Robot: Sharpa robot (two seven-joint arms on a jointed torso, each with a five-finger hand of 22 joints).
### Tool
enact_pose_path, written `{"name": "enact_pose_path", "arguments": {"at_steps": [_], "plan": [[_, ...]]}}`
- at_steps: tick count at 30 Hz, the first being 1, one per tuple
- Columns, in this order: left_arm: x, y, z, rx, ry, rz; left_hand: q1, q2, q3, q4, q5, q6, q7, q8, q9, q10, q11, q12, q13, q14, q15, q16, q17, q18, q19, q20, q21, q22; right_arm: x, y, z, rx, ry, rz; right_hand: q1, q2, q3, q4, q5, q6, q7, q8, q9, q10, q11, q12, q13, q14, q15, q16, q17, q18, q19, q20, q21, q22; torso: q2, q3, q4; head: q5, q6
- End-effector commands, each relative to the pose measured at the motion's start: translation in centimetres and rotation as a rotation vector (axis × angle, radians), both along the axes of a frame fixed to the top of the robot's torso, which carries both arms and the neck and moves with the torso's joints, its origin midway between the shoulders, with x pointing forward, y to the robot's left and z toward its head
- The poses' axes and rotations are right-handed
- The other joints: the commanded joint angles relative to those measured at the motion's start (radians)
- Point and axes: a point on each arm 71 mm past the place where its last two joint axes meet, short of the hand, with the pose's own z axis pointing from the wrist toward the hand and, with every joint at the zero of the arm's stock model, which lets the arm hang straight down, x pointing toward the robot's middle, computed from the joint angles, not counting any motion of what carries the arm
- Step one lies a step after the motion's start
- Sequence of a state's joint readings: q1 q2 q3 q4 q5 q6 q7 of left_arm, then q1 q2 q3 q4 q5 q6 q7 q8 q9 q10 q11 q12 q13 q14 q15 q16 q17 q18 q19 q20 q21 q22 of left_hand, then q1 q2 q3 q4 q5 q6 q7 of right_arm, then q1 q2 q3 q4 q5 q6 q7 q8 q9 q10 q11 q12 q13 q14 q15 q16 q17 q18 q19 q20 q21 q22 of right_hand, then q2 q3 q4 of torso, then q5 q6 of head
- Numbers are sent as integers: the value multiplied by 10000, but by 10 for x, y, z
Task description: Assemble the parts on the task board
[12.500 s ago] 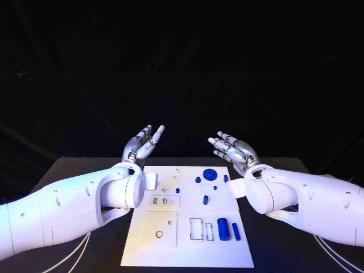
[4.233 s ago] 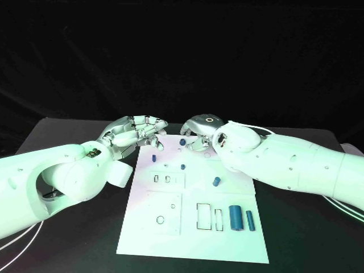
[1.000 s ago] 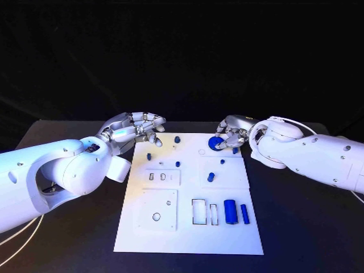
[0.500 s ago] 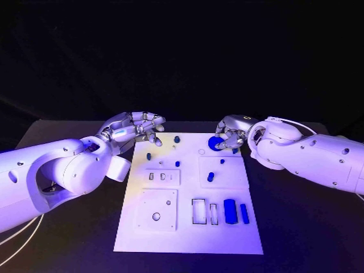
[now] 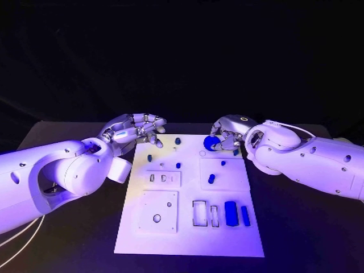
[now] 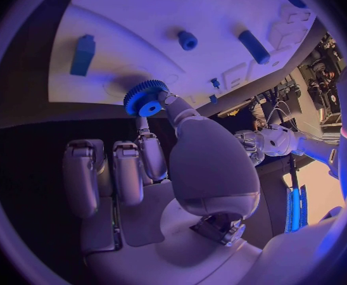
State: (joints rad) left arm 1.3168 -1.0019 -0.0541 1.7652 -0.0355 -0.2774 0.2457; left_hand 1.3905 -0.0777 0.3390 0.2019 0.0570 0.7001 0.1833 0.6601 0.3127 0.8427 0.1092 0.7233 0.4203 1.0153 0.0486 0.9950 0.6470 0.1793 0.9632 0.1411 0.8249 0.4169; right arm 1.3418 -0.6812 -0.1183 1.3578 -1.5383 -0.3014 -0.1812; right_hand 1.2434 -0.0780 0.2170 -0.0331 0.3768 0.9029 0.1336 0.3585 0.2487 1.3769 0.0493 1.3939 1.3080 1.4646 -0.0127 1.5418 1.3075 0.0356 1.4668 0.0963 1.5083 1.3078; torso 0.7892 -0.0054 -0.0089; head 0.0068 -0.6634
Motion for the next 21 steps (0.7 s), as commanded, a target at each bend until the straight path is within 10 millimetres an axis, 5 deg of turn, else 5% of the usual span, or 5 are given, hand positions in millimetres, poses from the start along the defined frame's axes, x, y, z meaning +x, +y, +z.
{"name": "enact_pose_path", "arguments": {"at_steps": [1,9,21], "plan": [[0,-2,1,-88,-54,-189,44,-35,-4,-46,5,-39,15,-46,-9,-10,47,-56,-9,70,5,-58,-8,42,-36,18,65,-14,-6,14,14,-109,-1077,345,-90,-32,71,-24,-48,135,-57,-7,-1,36,-20,14,283,965,-83,44,2244,-128,445,-59,62,1841,-7,-2,-4,12,31],[0,-4,1,-95,-52,-221,44,-35,-4,-46,5,-39,15,-46,-9,-10,47,-56,-9,70,5,-58,-8,42,-36,18,65,-14,-20,64,23,-51,-1500,1351,-104,-51,96,-30,-62,144,-61,-20,-5,32,-26,5,276,964,-88,41,2240,-127,442,-64,59,1838,22,-14,19,-5,88],[1,-6,1,-126,-15,-247,44,-35,-4,-46,5,-39,15,-46,-9,-10,47,-56,-9,70,5,-58,-8,42,-36,18,65,-14,-17,101,12,-51,-1420,1773,-121,-57,193,-42,-78,118,-53,-80,-27,-7,-24,-41,233,955,-94,20,2207,-114,407,-74,25,1795,29,-4,4,50,83]]}}
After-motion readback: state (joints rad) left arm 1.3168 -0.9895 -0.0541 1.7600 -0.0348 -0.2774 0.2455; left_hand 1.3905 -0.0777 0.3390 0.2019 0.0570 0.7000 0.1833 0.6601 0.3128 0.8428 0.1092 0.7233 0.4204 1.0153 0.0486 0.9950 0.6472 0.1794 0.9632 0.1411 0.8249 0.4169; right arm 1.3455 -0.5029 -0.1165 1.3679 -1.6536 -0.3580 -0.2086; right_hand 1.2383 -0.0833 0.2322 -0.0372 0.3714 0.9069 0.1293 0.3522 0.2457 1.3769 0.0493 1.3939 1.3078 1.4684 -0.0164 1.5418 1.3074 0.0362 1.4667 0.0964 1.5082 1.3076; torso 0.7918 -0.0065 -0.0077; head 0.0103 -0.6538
